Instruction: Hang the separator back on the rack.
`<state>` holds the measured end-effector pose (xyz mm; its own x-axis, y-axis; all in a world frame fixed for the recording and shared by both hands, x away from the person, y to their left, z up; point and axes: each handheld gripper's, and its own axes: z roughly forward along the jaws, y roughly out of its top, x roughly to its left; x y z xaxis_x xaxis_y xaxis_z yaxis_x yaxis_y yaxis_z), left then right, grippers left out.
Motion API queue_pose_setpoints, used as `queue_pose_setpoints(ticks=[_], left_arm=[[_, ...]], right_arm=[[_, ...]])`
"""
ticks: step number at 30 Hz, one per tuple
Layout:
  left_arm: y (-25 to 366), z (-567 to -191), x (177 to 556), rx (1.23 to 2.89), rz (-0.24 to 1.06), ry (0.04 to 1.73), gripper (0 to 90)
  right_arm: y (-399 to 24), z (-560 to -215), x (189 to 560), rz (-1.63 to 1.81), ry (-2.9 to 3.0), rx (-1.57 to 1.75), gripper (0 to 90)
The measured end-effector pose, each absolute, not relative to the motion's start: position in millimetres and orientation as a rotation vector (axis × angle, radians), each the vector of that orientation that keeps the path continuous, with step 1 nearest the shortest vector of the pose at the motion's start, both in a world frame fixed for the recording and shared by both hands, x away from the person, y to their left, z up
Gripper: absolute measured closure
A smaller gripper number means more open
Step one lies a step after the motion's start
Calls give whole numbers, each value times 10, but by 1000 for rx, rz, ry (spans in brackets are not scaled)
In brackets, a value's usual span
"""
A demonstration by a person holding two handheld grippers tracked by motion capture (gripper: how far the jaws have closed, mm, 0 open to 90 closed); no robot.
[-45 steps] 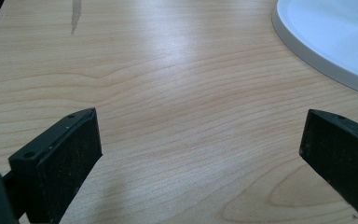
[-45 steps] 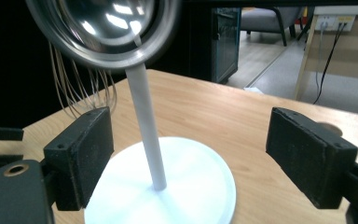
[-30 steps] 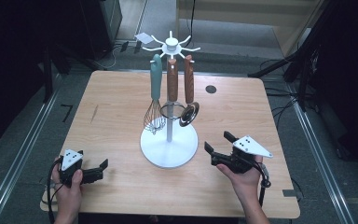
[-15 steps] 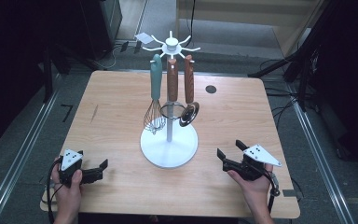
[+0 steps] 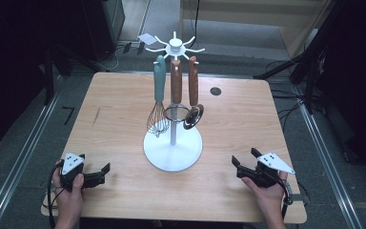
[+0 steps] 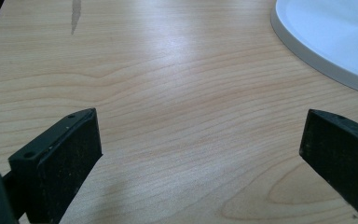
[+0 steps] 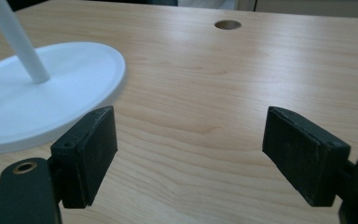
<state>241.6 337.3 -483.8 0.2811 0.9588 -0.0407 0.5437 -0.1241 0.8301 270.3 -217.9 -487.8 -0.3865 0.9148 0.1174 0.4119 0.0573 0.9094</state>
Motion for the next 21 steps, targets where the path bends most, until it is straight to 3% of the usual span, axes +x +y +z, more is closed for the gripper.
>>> queue_pose_setpoints(ticks=[21], left_arm=[[3403,-4838,2410,1758,667,1369,0]], right_arm=[[-2699,-5071,2607,1223,1764,1440,206]])
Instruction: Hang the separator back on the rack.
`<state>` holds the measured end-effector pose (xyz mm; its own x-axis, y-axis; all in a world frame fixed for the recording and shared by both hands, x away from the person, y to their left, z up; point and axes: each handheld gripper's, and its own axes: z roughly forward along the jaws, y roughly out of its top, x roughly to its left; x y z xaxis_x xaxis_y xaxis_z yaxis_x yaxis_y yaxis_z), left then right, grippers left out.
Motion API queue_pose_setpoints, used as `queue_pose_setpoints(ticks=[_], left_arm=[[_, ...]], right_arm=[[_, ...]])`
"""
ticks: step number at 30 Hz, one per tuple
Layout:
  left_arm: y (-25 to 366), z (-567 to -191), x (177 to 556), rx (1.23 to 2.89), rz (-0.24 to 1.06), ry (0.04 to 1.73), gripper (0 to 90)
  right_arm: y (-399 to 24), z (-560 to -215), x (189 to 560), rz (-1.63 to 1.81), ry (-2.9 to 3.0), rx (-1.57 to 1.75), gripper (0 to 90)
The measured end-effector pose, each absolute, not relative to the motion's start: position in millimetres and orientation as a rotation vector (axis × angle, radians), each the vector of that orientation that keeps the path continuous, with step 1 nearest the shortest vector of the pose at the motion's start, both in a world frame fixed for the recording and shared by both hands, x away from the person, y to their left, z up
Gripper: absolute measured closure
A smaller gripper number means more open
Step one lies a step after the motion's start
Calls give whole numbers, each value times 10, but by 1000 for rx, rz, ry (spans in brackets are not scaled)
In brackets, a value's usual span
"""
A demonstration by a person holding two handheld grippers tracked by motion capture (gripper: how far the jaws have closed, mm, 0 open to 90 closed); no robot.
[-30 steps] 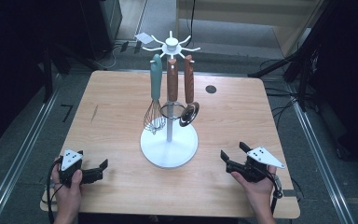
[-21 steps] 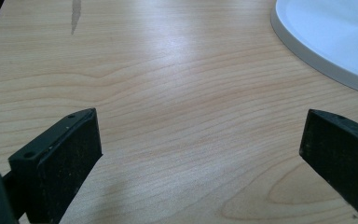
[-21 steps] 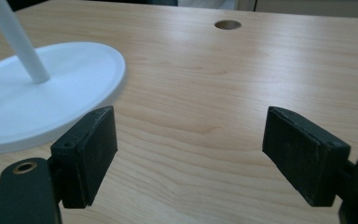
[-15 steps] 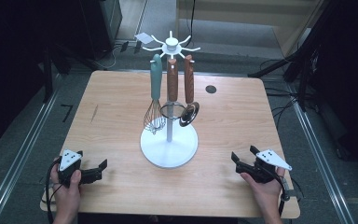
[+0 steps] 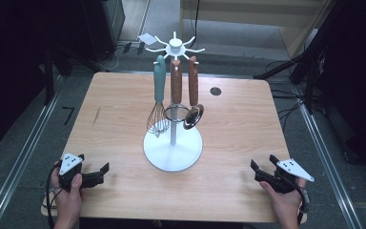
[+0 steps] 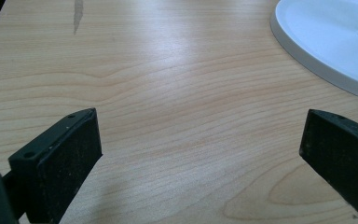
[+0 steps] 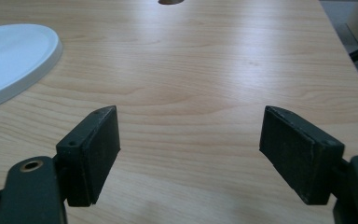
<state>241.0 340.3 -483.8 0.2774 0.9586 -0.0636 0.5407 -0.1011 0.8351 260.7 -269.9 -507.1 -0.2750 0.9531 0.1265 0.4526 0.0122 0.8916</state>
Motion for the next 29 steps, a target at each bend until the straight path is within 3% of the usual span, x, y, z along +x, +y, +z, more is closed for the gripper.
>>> queue_pose_setpoints(ticks=[10,29], left_arm=[[3407,-4837,2409,1754,665,1369,0],[3405,-4838,2416,1763,660,1366,0]], right_arm=[[-2945,-5081,2517,1211,1703,1480,196],[-2907,-5082,2547,1228,1731,1509,153]])
